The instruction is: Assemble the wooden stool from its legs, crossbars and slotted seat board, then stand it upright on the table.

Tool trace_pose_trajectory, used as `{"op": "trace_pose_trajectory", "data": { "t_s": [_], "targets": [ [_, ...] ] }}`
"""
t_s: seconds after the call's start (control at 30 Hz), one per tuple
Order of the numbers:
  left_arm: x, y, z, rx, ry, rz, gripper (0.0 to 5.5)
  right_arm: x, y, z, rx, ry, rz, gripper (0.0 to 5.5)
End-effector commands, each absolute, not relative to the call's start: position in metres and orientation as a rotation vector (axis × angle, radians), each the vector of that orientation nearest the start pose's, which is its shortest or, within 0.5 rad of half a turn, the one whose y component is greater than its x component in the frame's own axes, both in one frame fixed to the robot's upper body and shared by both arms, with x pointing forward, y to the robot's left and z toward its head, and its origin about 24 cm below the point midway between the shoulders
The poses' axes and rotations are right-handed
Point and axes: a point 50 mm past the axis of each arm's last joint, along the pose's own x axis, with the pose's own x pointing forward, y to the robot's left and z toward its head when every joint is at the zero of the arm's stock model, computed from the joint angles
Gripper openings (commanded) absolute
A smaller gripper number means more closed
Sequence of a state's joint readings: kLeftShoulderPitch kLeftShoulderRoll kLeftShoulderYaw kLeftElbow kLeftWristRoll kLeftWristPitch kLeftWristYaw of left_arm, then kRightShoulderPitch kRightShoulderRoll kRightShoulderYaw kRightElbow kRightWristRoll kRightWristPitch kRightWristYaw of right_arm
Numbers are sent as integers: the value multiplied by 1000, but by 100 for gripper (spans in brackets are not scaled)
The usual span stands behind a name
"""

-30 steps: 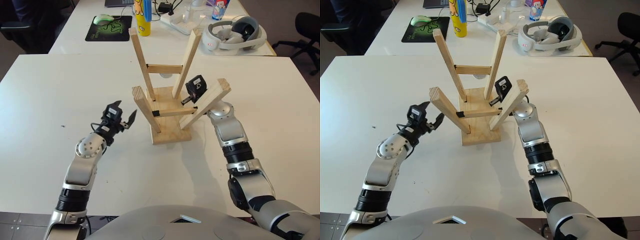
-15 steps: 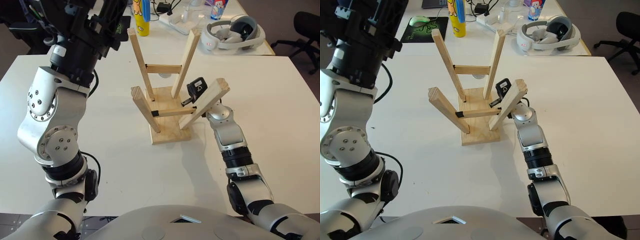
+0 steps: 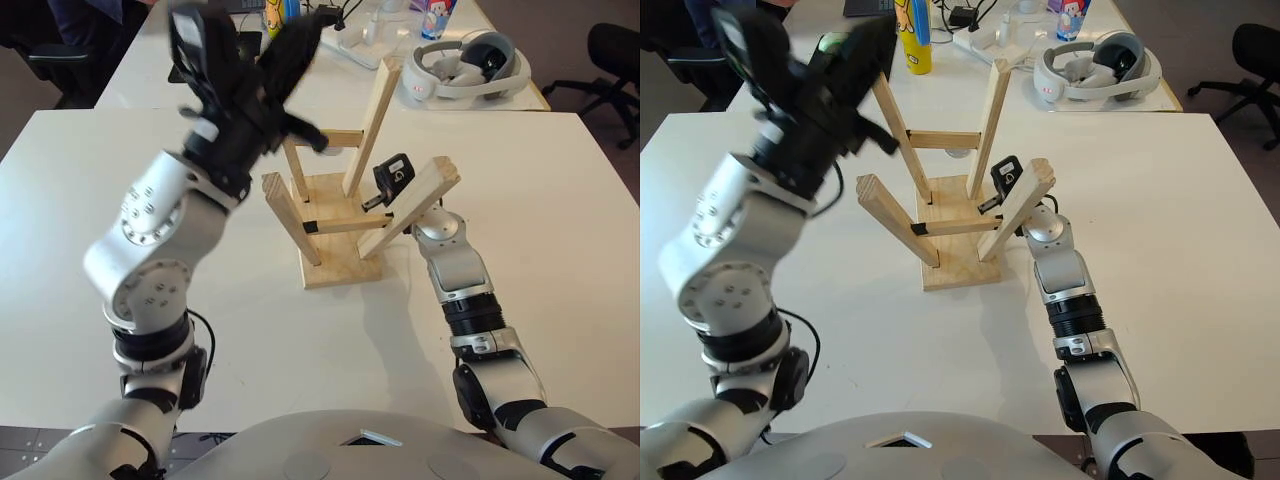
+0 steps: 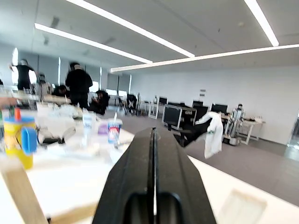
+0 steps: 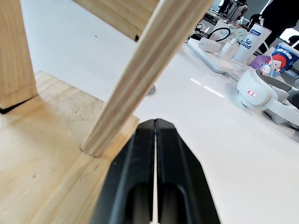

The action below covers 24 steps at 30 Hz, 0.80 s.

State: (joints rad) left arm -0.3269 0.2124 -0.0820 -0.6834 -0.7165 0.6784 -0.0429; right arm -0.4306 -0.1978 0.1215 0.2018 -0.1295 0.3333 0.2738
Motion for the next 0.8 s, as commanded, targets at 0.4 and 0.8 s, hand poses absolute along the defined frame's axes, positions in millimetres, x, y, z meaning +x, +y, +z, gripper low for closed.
{"op": "trace_pose_trajectory", "data": {
  "t_s": [0.4,0.8],
  "targets": [
    [236,114,301,-146,-616,-640,2,325,-138,76,-353,171,334,0],
    [224,79,176,-248,-40,-760,2,324,-140,74,-364,179,335,0]
  ]
}}
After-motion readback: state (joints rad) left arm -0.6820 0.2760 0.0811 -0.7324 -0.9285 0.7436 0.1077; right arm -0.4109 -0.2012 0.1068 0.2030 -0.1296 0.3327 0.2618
